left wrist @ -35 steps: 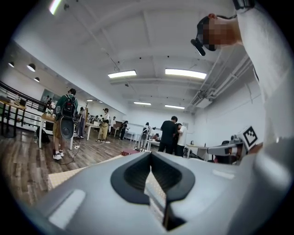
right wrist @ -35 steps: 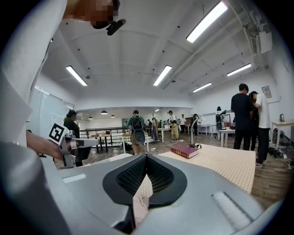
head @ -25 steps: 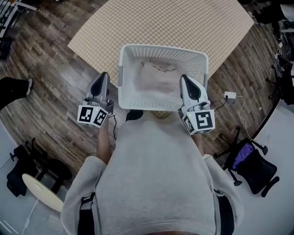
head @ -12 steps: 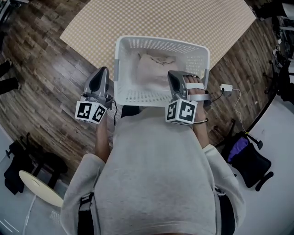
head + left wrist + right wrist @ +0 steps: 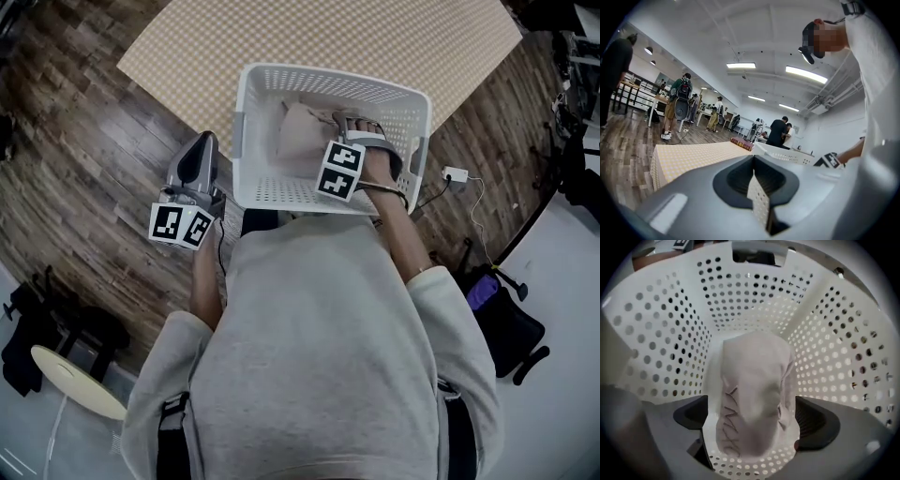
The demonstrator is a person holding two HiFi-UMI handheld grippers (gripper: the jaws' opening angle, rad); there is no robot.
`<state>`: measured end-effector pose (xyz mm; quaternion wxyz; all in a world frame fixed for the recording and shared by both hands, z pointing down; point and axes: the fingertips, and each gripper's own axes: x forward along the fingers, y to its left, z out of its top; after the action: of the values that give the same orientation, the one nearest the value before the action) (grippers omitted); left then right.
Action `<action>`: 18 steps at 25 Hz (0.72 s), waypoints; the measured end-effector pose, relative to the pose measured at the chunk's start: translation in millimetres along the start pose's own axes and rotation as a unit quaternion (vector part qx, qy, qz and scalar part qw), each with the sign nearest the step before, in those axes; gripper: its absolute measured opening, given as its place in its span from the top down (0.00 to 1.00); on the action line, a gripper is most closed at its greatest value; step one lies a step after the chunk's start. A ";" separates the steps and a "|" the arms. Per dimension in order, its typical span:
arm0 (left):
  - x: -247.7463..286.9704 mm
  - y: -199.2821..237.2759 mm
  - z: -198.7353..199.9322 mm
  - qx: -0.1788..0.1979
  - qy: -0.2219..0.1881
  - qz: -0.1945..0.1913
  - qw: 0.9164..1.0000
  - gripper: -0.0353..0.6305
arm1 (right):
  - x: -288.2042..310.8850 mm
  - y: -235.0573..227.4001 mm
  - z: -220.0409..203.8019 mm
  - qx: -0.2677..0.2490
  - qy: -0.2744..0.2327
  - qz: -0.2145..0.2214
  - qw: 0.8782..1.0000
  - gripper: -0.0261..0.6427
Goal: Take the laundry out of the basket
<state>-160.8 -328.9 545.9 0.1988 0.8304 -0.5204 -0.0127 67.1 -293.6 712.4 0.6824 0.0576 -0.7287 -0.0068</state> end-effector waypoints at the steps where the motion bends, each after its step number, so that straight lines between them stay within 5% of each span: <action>1: -0.8 1.0 -0.5 -0.001 0.000 0.001 1.000 0.94 | 12.7 -0.1 0.6 0.000 0.007 0.006 1.000 0.09; 7: -11.4 11.4 -0.4 -0.003 -0.003 0.017 1.000 0.94 | 62.8 -3.7 -5.0 -0.006 0.048 0.031 0.998 0.09; 11: -17.4 18.4 0.1 -0.003 -0.003 0.021 1.000 0.94 | 68.5 -3.7 -1.7 -0.003 0.047 0.070 0.996 0.09; 16: -15.1 13.6 3.9 -0.004 -0.013 0.019 1.000 0.94 | 66.8 -3.8 -3.0 -0.002 0.041 0.068 0.997 0.09; 18: -16.2 10.4 6.7 -0.003 -0.016 0.015 1.000 0.94 | 61.4 -2.8 -2.1 0.002 0.032 0.068 0.997 0.19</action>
<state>-178.7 -320.9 540.4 0.1931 0.8213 -0.5362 -0.0240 65.6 -302.0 773.3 0.7041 0.0096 -0.7088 0.0427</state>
